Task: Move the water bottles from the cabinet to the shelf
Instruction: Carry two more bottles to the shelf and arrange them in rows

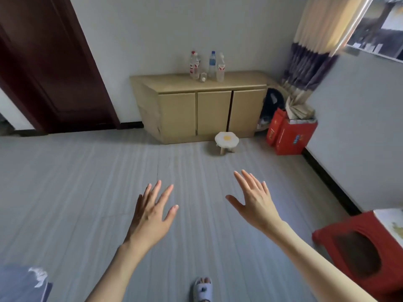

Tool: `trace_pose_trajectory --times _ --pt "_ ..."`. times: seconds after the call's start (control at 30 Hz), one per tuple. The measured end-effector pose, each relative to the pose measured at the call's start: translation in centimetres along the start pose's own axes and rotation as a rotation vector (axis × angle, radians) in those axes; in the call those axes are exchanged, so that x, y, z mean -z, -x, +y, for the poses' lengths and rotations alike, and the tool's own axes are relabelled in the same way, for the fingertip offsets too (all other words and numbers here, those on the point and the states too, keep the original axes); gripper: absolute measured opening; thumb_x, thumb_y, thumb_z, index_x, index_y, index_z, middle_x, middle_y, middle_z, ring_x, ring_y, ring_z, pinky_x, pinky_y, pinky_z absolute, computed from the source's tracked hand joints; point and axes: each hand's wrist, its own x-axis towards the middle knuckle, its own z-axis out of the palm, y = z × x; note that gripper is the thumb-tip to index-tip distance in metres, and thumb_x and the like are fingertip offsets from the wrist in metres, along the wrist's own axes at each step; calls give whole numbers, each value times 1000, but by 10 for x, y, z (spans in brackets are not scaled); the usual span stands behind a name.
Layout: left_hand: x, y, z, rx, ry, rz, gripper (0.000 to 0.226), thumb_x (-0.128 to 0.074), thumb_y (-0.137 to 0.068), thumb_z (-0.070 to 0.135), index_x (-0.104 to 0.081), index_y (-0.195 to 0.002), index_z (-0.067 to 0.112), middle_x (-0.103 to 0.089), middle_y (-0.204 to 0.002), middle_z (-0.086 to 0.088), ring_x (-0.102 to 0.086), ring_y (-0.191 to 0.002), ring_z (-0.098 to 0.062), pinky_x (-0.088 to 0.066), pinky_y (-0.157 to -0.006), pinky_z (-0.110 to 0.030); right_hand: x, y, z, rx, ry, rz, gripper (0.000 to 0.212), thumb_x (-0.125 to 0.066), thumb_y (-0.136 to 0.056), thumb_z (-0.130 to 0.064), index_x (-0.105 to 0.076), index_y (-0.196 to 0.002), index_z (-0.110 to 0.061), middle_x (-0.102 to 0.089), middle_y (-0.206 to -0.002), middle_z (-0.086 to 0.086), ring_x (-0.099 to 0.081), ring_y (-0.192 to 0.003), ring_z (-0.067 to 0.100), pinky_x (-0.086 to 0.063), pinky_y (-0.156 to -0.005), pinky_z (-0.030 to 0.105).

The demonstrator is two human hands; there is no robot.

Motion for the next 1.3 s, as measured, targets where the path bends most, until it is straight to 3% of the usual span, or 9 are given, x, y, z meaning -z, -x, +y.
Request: trace_pose_trajectory --times 0.33,0.63,0.93,1.3 --pt "5 -252 4 -45 52 6 81 -6 -71 67 -18 -144 34 -4 -157 4 6 -144 -15 -1 -115 -34 18 -233 46 -47 -20 44 70 -38 -90 -55 -12 -147 -26 -15 -156 0 -8 -144 19 -6 -117 42" --pt "-45 -436 -8 20 26 -95 85 -1 -67 69 -14 -144 35 1 -157 3 8 -144 -17 -1 -116 -35 -5 -424 107 -68 -20 -40 68 -40 -91 -54 -12 -147 -26 -14 -156 0 -8 -144 20 -7 -116 43" --pt "-36 -652 6 6 73 33 81 -9 -71 67 -21 -143 31 -8 -156 1 2 -144 -18 -3 -114 -32 24 -652 146 -23 -46 14 68 -44 -90 -51 -16 -147 -25 -17 -155 1 -11 -144 20 -9 -116 43" --pt "-74 -852 -55 50 89 -75 84 -8 -69 68 -22 -143 31 -9 -156 -2 -1 -144 -22 -9 -115 -35 -18 -856 167 -73 -25 -91 69 -41 -91 -53 -11 -147 -27 -13 -156 -1 -9 -144 18 -8 -116 42"
